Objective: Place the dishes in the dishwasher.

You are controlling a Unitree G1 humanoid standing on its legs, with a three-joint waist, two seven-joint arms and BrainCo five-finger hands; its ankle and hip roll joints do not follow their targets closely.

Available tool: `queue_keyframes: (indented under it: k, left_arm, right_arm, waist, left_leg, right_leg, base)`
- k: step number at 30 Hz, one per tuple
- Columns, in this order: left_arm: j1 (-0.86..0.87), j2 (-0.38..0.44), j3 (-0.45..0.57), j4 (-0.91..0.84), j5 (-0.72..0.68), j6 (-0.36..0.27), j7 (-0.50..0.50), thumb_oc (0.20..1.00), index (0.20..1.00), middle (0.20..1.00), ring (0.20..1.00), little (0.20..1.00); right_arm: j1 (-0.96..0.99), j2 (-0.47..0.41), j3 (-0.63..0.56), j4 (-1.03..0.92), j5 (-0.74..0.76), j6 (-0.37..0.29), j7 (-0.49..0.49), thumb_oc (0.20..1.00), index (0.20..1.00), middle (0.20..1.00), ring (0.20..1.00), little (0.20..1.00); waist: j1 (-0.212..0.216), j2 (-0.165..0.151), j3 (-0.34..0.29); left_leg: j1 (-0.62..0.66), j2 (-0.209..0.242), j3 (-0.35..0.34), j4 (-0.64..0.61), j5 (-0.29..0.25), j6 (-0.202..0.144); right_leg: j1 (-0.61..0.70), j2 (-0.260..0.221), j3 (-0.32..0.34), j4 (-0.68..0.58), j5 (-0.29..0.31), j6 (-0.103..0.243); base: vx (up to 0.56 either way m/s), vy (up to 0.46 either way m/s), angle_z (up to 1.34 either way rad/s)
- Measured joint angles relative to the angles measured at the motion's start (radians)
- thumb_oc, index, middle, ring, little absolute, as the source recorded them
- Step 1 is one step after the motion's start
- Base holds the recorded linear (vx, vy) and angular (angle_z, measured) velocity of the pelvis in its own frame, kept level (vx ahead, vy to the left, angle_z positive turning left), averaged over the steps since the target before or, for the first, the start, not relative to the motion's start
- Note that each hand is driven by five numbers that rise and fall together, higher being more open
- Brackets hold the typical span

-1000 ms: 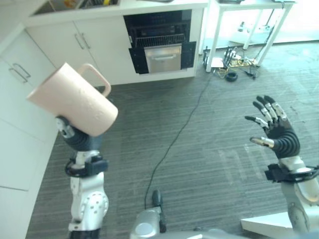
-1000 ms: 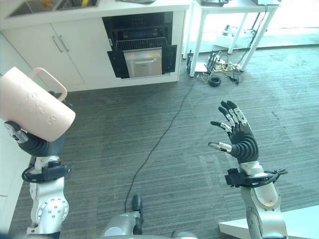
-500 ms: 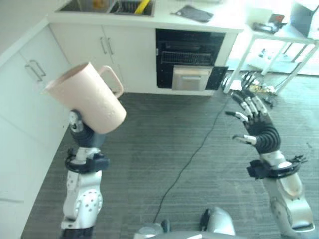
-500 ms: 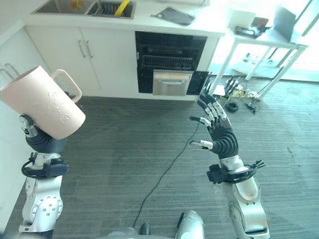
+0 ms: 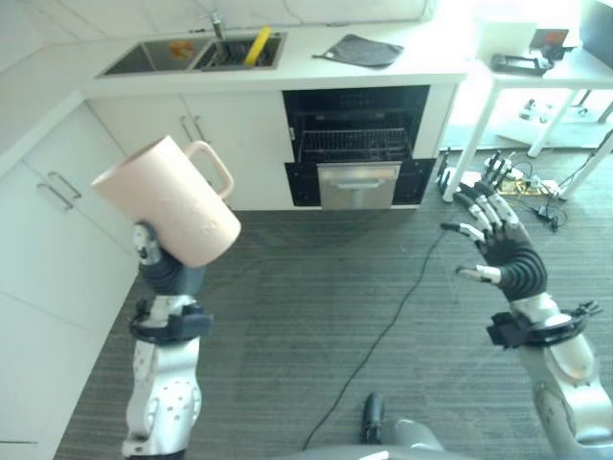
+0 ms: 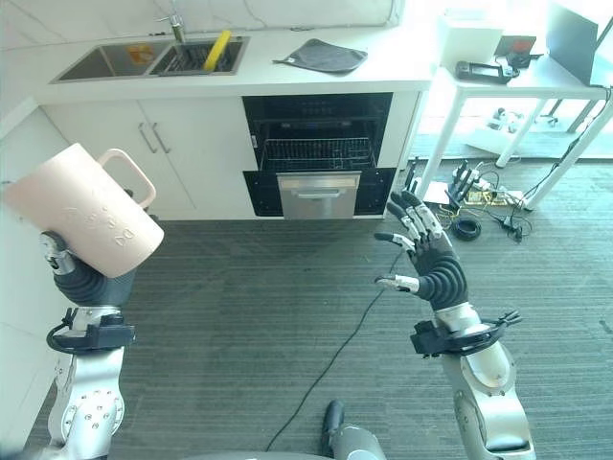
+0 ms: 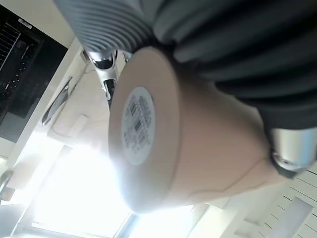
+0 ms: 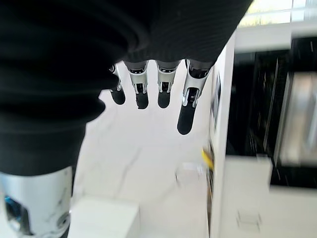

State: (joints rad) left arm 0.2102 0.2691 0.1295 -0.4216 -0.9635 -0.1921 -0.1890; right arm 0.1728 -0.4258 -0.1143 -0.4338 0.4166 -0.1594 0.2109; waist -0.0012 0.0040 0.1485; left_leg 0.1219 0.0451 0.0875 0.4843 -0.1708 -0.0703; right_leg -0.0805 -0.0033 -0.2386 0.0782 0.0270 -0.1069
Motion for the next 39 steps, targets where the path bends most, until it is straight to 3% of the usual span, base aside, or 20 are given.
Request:
queue_keyframes:
  k: [3, 8, 10, 12, 14, 16, 18, 20, 23, 25, 27, 28, 29, 30, 31, 32, 33, 35, 36, 39]
  left_arm:
    - [0.015, -0.003, -0.013, 0.003, 0.002, 0.012, -0.035, 0.200, 0.200, 0.200, 0.200, 0.200]
    - [0.050, 0.022, -0.014, 0.018, 0.003, 0.015, -0.060, 0.200, 0.200, 0.200, 0.200, 0.200]
    - [0.049, 0.027, -0.014, 0.048, 0.003, 0.015, -0.066, 0.200, 0.200, 0.200, 0.200, 0.200]
    - [0.041, 0.015, -0.015, 0.054, 0.003, 0.010, -0.070, 0.200, 0.200, 0.200, 0.200, 0.200]
    - [0.021, -0.023, -0.016, 0.069, 0.004, -0.006, -0.070, 0.200, 0.200, 0.200, 0.200, 0.200]
    - [-0.053, -0.020, -0.031, 0.072, 0.004, -0.020, -0.064, 0.200, 0.200, 0.200, 0.200, 0.200]
    - [-0.132, -0.012, -0.031, 0.074, 0.004, -0.024, -0.062, 0.200, 0.200, 0.200, 0.200, 0.200]
    - [-0.190, -0.028, -0.031, 0.073, 0.007, -0.022, -0.069, 0.200, 0.200, 0.200, 0.200, 0.200]
    - [-0.179, -0.021, -0.033, 0.072, 0.014, -0.006, -0.079, 0.200, 0.200, 0.200, 0.200, 0.200]
    - [-0.170, 0.001, -0.019, 0.072, 0.050, 0.015, -0.079, 0.200, 0.200, 0.200, 0.200, 0.200]
    - [-0.167, 0.018, -0.022, 0.071, 0.081, 0.014, -0.066, 0.200, 0.200, 0.200, 0.200, 0.200]
    - [-0.171, 0.028, -0.033, 0.079, 0.093, 0.014, -0.040, 0.200, 0.200, 0.200, 0.200, 0.200]
    - [-0.170, 0.025, -0.067, 0.094, 0.100, 0.016, -0.027, 0.200, 0.200, 0.200, 0.200, 0.200]
    - [-0.164, 0.060, -0.067, 0.103, 0.118, 0.015, -0.017, 0.200, 0.200, 0.200, 0.200, 0.200]
    - [-0.137, 0.136, -0.052, 0.075, 0.120, 0.008, 0.000, 0.200, 0.200, 0.200, 0.200, 0.200]
    - [-0.100, 0.134, -0.023, 0.079, 0.120, -0.001, 0.008, 0.200, 0.200, 0.200, 0.200, 0.200]
    - [-0.081, 0.079, -0.001, 0.087, 0.119, 0.000, 0.020, 0.200, 0.200, 0.200, 0.200, 0.200]
    - [-0.085, 0.069, -0.015, 0.093, 0.120, -0.002, 0.014, 0.200, 0.200, 0.200, 0.200, 0.200]
    - [-0.096, 0.062, -0.034, 0.110, 0.120, -0.002, 0.002, 0.200, 0.200, 0.200, 0.200, 0.200]
    - [-0.086, 0.068, -0.051, 0.107, 0.121, 0.007, -0.001, 0.200, 0.200, 0.200, 0.200, 0.200]
  right_arm:
    - [0.035, 0.015, -0.015, 0.007, 0.007, 0.003, 0.020, 1.000, 1.000, 1.000, 1.000, 1.000]
    - [0.012, 0.023, 0.010, 0.024, 0.019, 0.016, 0.019, 1.000, 1.000, 1.000, 1.000, 1.000]
    - [0.009, 0.025, 0.025, 0.053, 0.018, 0.020, 0.025, 1.000, 1.000, 1.000, 1.000, 1.000]
    - [0.009, 0.022, 0.023, 0.069, 0.016, 0.020, 0.034, 1.000, 1.000, 1.000, 1.000, 1.000]
    - [-0.015, -0.018, 0.021, 0.066, 0.016, 0.018, 0.036, 1.000, 1.000, 1.000, 1.000, 1.000]
    - [-0.059, -0.028, 0.016, 0.067, 0.019, 0.009, 0.037, 1.000, 1.000, 1.000, 1.000, 1.000]
    - [-0.056, -0.032, 0.012, 0.057, 0.028, -0.002, 0.036, 1.000, 1.000, 1.000, 1.000, 1.000]
    - [-0.046, -0.006, 0.021, 0.022, 0.028, -0.003, 0.032, 1.000, 1.000, 1.000, 1.000, 1.000]
    - [-0.043, 0.036, 0.026, -0.043, 0.013, -0.004, 0.027, 1.000, 1.000, 1.000, 1.000, 1.000]
    - [-0.044, 0.052, 0.025, -0.068, -0.004, -0.002, 0.024, 1.000, 1.000, 1.000, 1.000, 1.000]
    - [-0.045, 0.069, 0.034, -0.064, -0.016, 0.001, 0.030, 1.000, 1.000, 1.000, 1.000, 1.000]
    - [-0.056, 0.066, 0.065, -0.059, -0.026, 0.000, 0.037, 1.000, 1.000, 1.000, 1.000, 1.000]
    - [-0.059, 0.061, 0.078, -0.026, -0.026, 0.000, 0.047, 1.000, 1.000, 1.000, 1.000, 1.000]
    - [-0.080, 0.068, 0.100, 0.014, -0.024, 0.000, 0.048, 1.000, 1.000, 1.000, 1.000, 1.000]
    - [-0.131, 0.022, 0.060, 0.048, -0.022, -0.006, 0.068, 1.000, 1.000, 1.000, 1.000, 1.000]
    - [-0.153, 0.028, 0.051, 0.070, -0.020, -0.005, 0.063, 1.000, 1.000, 1.000, 1.000, 1.000]
    - [-0.102, 0.023, 0.049, 0.028, -0.009, -0.005, 0.065, 1.000, 1.000, 1.000, 1.000, 1.000]
    - [-0.073, 0.028, 0.059, 0.022, -0.003, -0.006, 0.060, 1.000, 1.000, 1.000, 1.000, 1.000]
    - [-0.054, 0.046, 0.067, 0.019, -0.003, -0.005, 0.054, 1.000, 1.000, 1.000, 1.000, 1.000]
    - [-0.043, 0.050, 0.083, 0.011, -0.003, -0.002, 0.054, 1.000, 1.000, 1.000, 1.000, 1.000]
  waist:
    - [-0.023, -0.043, 0.020]
    - [-0.023, -0.051, 0.032]
    - [-0.015, -0.039, 0.035]
    - [0.006, -0.033, 0.053]
    - [0.035, -0.020, 0.076]
    - [0.057, -0.016, 0.082]
    - [0.057, -0.022, 0.088]
    - [0.066, -0.047, 0.102]
    - [0.092, -0.072, 0.100]
    - [0.098, -0.069, 0.095]
    - [0.099, -0.059, 0.092]
    - [0.086, -0.045, 0.090]
    - [0.090, -0.013, 0.089]
    - [0.113, -0.090, 0.100]
    - [0.138, -0.170, 0.080]
    - [0.161, -0.194, 0.087]
    - [0.142, -0.159, 0.094]
    - [0.106, -0.123, 0.096]
    - [0.060, -0.102, 0.097]
    - [0.055, -0.070, 0.097]
  left_leg:
    - [-0.294, 0.012, -0.008, 0.290, 0.011, -0.015]
    - [-0.274, -0.014, 0.107, -0.299, 0.045, 0.030]
    - [-0.243, -0.050, 0.108, -0.557, 0.141, 0.027]
    - [-0.283, -0.039, 0.028, -0.578, 0.213, -0.002]
    - [-0.336, 0.006, 0.035, -0.566, 0.227, 0.009]
    - [-0.342, 0.000, 0.056, -0.497, 0.218, 0.025]
    - [-0.312, -0.030, 0.053, -0.504, 0.279, 0.066]
    - [-0.287, -0.060, 0.035, -0.466, 0.293, 0.084]
    - [-0.211, -0.099, 0.028, -0.447, 0.247, 0.158]
    - [-0.127, -0.156, 0.005, -0.448, 0.182, 0.220]
    - [-0.100, -0.163, -0.003, -0.457, 0.143, 0.243]
    - [-0.068, -0.158, -0.003, -0.481, 0.139, 0.222]
    - [-0.049, -0.119, 0.005, -0.461, 0.109, 0.096]
    - [-0.130, -0.151, 0.005, -0.300, 0.134, -0.024]
    - [-0.272, -0.054, -0.034, -0.215, 0.072, 0.093]
    - [-0.246, -0.062, 0.001, -0.228, 0.054, 0.125]
    - [-0.197, -0.067, -0.051, -0.299, 0.061, 0.134]
    - [-0.132, -0.077, -0.107, -0.362, 0.071, 0.126]
    - [-0.117, -0.078, -0.136, -0.368, 0.063, 0.127]
    - [-0.014, -0.076, -0.138, -0.404, 0.049, 0.126]
  right_leg:
    - [0.051, -0.001, 0.014, -0.024, -0.041, -0.021]
    - [0.174, 0.029, 0.014, -0.109, -0.074, 0.034]
    - [0.192, 0.040, 0.033, -0.113, -0.091, 0.070]
    - [0.243, 0.064, 0.088, -0.145, -0.097, 0.076]
    - [0.296, 0.084, 0.121, -0.164, -0.116, 0.081]
    - [0.341, 0.063, 0.135, -0.157, -0.151, 0.097]
    - [0.371, 0.040, 0.116, -0.147, -0.171, 0.113]
    - [0.379, 0.008, 0.064, -0.065, -0.201, 0.161]
    - [0.334, -0.059, -0.021, 0.176, -0.211, 0.182]
    - [0.165, -0.186, -0.001, 0.622, -0.168, 0.255]
    - [0.029, -0.232, 0.056, 0.713, -0.168, 0.276]
    - [-0.085, -0.249, 0.035, 0.725, -0.183, 0.255]
    - [-0.078, -0.174, -0.025, 0.509, -0.162, 0.180]
    - [-0.066, -0.166, -0.035, 0.286, -0.086, 0.110]
    - [-0.070, -0.212, -0.142, 0.033, 0.087, 0.193]
    - [-0.066, -0.220, -0.122, -0.028, 0.082, 0.230]
    - [-0.067, -0.168, -0.018, -0.097, 0.079, 0.233]
    - [-0.060, -0.150, 0.066, -0.157, 0.092, 0.251]
    - [-0.061, -0.159, 0.064, -0.147, 0.096, 0.256]
    - [-0.064, -0.184, 0.035, -0.125, 0.113, 0.237]
  base:
    - [0.26, -0.136, -0.31]
    - [0.31, 0.171, -0.28]
    - [0.39, 0.245, -0.14]
    - [0.29, 0.291, -0.26]
    - [0.25, 0.391, -0.53]
    - [0.26, 0.305, -0.60]
    - [0.27, 0.211, -0.31]
    - [0.26, 0.239, 0.11]
    - [0.25, 0.301, 0.17]
    - [0.24, 0.370, 0.43]
    - [0.17, 0.208, 0.16]
    - [0.08, -0.138, -0.08]
    - [0.10, -0.197, -0.02]
    - [0.12, -0.173, 0.09]
    - [0.23, -0.161, -0.12]
    - [0.28, -0.159, 0.27]
    - [0.50, -0.315, 0.28]
    - [0.46, -0.333, 0.78]
    - [0.33, -0.282, 0.75]
    - [0.32, -0.358, 0.25]
